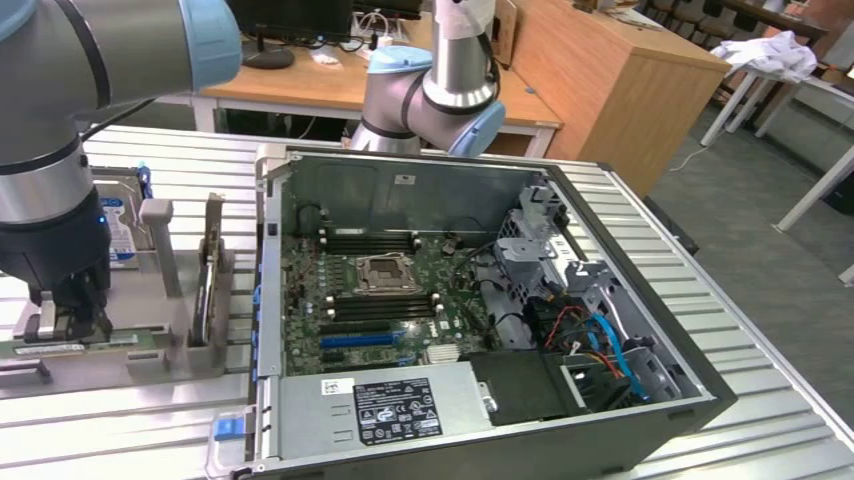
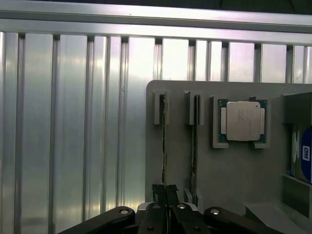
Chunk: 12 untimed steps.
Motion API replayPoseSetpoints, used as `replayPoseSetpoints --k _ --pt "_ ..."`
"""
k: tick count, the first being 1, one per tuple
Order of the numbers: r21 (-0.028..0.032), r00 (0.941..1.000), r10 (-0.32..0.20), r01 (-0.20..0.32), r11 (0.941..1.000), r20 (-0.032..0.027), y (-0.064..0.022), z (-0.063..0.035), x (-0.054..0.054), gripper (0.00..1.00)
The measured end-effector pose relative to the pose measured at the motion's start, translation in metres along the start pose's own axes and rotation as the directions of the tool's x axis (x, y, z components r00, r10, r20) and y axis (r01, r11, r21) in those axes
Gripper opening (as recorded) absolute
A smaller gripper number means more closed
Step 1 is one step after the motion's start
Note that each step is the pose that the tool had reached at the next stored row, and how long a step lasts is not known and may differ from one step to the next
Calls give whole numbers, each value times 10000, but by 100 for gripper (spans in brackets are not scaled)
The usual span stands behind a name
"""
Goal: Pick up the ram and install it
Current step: 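Pick up the ram and move it above insertion slot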
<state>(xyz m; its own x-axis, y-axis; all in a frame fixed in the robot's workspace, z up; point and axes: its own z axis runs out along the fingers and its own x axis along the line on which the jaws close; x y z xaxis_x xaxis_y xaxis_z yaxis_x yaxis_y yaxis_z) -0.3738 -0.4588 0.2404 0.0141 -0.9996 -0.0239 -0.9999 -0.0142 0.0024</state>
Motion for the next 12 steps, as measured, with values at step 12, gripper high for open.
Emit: replayPoseSetpoints --k 12 --pt "6 10000 0 0 10000 5 -1 -79 -3 11"
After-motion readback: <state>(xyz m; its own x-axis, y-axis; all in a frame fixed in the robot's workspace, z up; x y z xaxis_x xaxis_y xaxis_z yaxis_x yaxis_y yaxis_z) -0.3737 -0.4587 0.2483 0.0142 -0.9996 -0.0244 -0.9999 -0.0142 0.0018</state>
